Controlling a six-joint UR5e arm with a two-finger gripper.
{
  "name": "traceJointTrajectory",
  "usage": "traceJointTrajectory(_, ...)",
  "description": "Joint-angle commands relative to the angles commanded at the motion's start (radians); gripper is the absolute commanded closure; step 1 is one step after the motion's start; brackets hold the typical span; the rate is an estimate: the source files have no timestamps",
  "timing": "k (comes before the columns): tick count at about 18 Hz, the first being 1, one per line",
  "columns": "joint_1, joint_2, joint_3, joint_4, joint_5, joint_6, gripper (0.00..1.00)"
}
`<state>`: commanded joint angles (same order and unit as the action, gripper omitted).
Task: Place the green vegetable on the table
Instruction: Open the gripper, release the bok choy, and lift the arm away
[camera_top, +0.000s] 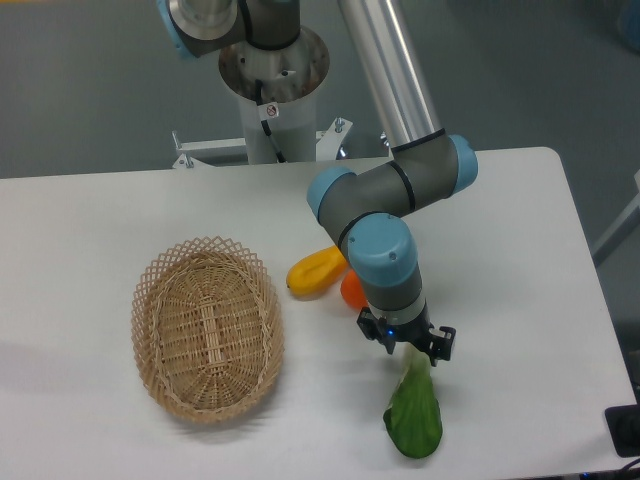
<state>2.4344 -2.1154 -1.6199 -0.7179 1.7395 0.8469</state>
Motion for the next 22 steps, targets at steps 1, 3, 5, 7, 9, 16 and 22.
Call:
traceJointTrajectory(1, 0.002, 0.002, 0.000, 0.003, 0.000, -0.006, 0.00)
traceJointTrajectory(3, 0.002, 0.008, 0.018, 0.005, 0.000, -0.008, 0.00)
traceJointTrajectory(5, 0.002, 0.034, 0.037, 0.002, 0.002, 0.003, 0.00)
traceJointTrajectory(7, 0.008, 0.081, 0.043, -0.012, 0.002, 0.012, 0.00)
traceJointTrajectory(9, 0.038, 0.138, 0.029, -0.052, 0.000, 0.087, 0.00)
traceJointTrajectory(16, 0.139, 0.296, 0.028, -0.330, -0.017, 0.395, 0.00)
traceJointTrajectory(22, 0.192, 0.344, 0.023, -0.373, -0.080, 0.521, 0.00)
